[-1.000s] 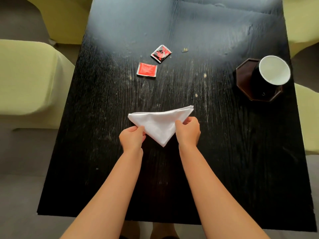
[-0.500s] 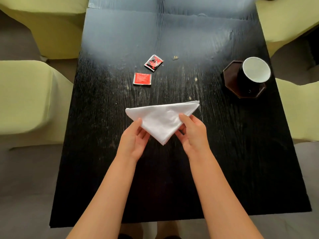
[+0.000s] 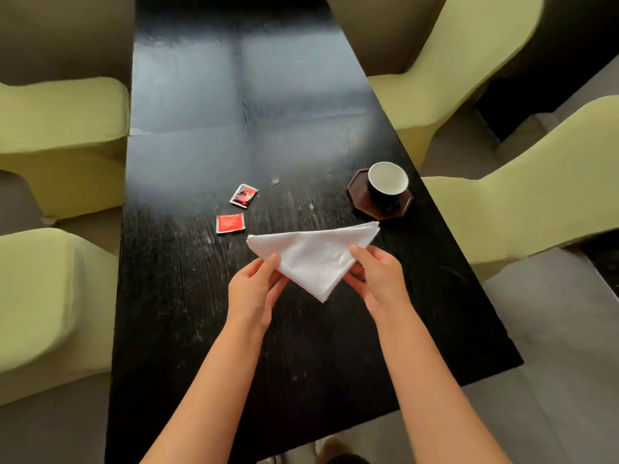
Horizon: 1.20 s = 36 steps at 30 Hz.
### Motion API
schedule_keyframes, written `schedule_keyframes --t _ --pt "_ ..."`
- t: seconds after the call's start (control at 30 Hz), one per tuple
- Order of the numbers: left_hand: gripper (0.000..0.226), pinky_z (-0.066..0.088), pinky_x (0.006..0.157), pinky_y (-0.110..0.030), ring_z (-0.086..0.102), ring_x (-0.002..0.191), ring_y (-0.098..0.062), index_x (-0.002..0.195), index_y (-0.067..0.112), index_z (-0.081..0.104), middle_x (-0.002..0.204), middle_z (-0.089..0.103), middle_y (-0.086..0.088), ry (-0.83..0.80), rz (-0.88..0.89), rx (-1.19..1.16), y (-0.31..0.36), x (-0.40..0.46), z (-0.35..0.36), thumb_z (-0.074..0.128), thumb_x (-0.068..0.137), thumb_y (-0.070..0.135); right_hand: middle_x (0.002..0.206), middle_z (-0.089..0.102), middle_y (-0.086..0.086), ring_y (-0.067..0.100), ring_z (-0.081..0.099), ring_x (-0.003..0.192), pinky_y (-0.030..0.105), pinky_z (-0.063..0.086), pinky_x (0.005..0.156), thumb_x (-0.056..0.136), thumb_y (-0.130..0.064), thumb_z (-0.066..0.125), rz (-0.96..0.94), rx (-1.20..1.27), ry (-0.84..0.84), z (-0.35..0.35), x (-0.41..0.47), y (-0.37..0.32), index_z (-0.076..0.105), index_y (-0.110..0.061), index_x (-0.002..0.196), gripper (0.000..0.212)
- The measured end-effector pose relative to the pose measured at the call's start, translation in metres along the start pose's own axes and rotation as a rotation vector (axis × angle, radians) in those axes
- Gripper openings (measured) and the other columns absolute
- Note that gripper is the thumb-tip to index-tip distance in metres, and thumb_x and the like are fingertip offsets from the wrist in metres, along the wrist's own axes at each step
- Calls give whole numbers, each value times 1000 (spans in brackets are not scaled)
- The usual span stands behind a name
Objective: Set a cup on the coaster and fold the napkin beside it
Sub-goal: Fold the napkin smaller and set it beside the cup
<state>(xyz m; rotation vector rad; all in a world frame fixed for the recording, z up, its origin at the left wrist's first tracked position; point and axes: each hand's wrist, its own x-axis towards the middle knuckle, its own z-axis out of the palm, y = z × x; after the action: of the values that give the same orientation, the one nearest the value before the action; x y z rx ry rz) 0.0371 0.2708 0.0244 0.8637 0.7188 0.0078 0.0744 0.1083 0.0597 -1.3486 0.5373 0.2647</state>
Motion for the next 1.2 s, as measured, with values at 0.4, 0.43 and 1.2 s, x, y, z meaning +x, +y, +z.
schedule_keyframes --t 0.4,0.43,1.2 --pt "11 56 66 -23 71 87 -16 96 15 64 93 74 -5 -13 -25 62 -61 8 96 63 86 10 95 67 10 19 67 81 27 56 62 90 -7 56 15 19 -4 -112 44 -44 60 -6 109 20" --pt "10 57 65 -23 71 87 -16 95 14 65 91 75 -4 -4 -24 58 -70 12 107 63 86 10 93 67 9 18 67 80 26 56 60 90 -8 55 27 22 -12 -124 56 -47 60 -6 108 18" --pt "11 50 62 -19 68 82 -13 72 18 66 84 71 -5 453 -85 273 -199 117 204 67 80 10 106 68 15 24 68 89 29 57 69 87 -6 59 314 -253 -3 -214 253 -17 60 -1 115 28"
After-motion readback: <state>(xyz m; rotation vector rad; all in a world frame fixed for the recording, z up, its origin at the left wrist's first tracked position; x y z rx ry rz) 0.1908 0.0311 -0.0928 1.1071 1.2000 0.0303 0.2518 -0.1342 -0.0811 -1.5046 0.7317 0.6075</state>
